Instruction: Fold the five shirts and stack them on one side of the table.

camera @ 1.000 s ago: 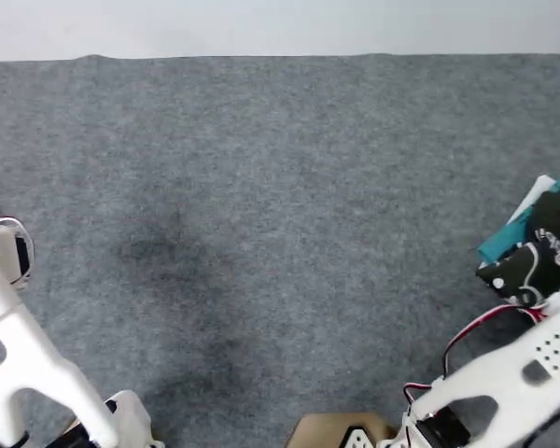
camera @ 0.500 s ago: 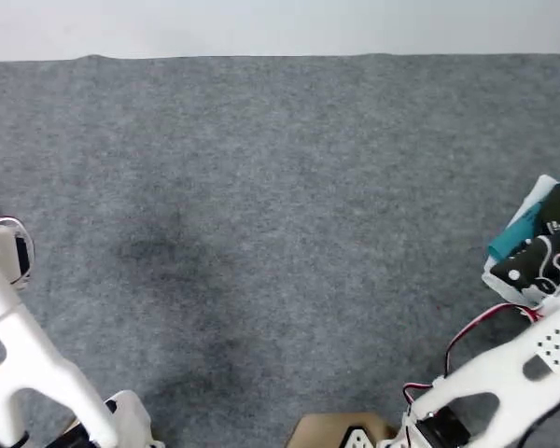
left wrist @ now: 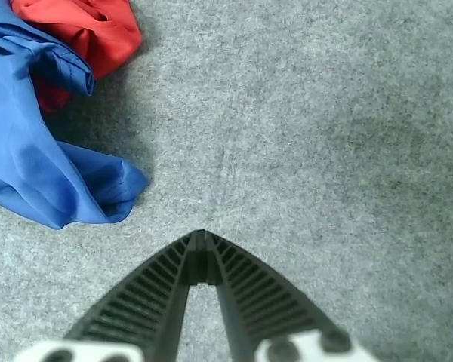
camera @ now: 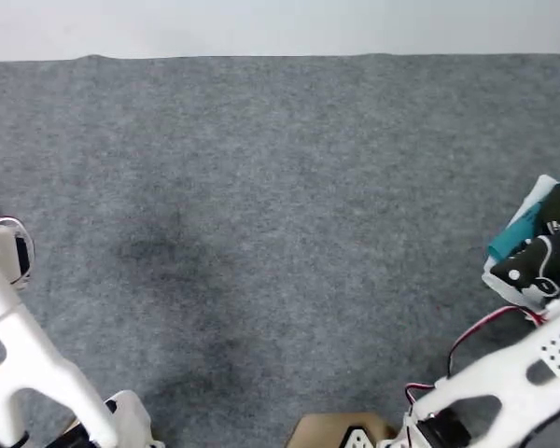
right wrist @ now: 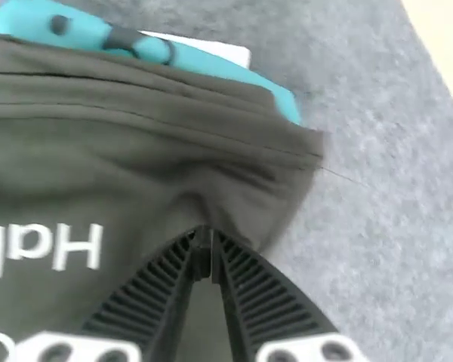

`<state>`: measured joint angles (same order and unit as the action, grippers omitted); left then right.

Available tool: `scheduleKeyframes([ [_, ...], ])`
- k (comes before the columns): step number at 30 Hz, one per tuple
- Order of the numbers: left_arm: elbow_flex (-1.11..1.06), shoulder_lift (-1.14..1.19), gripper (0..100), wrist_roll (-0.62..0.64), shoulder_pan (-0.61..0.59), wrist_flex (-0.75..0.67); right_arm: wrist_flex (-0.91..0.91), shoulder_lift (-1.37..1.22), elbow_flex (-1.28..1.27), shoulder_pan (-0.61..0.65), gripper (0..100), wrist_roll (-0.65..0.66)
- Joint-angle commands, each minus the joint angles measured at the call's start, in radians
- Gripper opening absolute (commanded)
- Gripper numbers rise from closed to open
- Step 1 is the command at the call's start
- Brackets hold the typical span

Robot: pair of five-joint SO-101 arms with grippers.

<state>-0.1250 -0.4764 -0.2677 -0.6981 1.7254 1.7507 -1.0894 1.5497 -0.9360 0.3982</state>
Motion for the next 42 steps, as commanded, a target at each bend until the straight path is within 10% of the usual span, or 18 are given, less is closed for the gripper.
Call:
scheduleKeyframes([
  [1,0.007,-0.034,0,-0.009,0.011,0.011,0.047,0.104,-0.095,-0.041,1.0,-0.012],
  [15,0.01,-0.034,0,-0.009,0.011,0.011,0.041,0.532,-0.72,-0.038,1.0,-0.106],
  [42,0.007,-0.032,0,-0.005,0.133,0.006,0.038,0.538,-0.643,-0.053,1.0,-0.075],
])
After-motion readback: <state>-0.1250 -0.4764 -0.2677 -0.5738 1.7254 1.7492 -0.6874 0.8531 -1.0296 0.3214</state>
